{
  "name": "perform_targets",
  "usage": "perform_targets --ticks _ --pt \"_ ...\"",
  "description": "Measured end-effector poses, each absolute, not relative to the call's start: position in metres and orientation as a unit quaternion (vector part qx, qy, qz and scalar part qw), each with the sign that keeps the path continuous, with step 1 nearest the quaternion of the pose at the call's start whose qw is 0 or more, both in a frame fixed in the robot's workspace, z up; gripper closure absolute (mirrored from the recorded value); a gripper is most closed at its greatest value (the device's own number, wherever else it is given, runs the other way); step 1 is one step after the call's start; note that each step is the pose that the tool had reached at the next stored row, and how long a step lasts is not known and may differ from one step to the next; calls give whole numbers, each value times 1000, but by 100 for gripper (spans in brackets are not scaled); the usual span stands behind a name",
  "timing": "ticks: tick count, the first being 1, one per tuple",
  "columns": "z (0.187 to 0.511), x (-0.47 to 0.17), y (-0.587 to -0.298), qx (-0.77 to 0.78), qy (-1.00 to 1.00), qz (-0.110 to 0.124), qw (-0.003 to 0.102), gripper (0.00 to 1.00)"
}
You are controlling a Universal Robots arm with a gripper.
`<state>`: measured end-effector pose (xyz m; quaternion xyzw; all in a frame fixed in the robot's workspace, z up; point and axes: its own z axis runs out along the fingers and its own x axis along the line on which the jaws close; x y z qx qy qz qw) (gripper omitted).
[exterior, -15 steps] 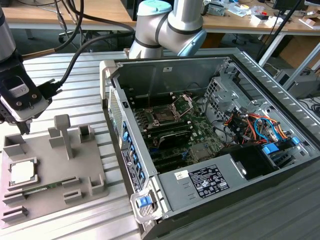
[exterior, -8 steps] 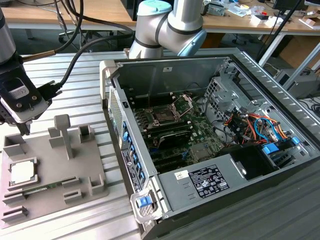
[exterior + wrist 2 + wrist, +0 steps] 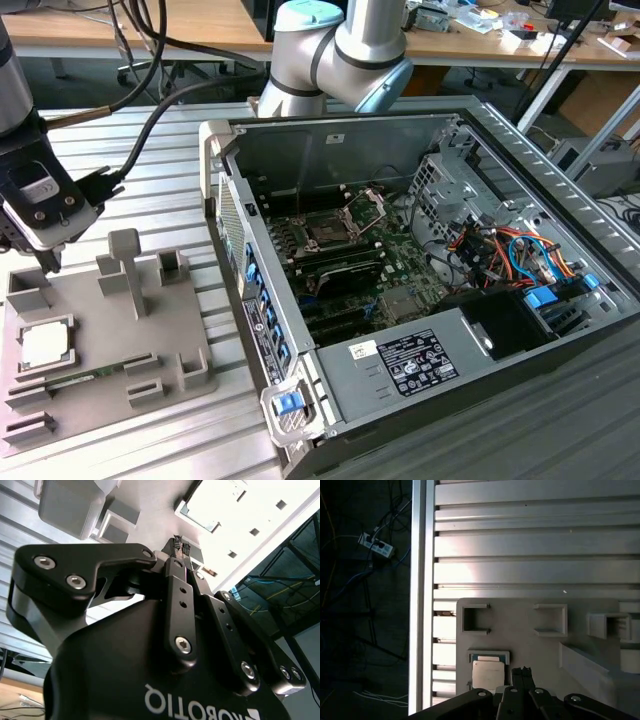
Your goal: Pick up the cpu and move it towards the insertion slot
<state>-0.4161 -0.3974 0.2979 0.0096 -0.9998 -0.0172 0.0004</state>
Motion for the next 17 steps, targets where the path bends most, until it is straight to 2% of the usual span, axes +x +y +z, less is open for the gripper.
perform_targets --ticks 17 --pt "293 -416 -397 10 -1000 -17 0 89"
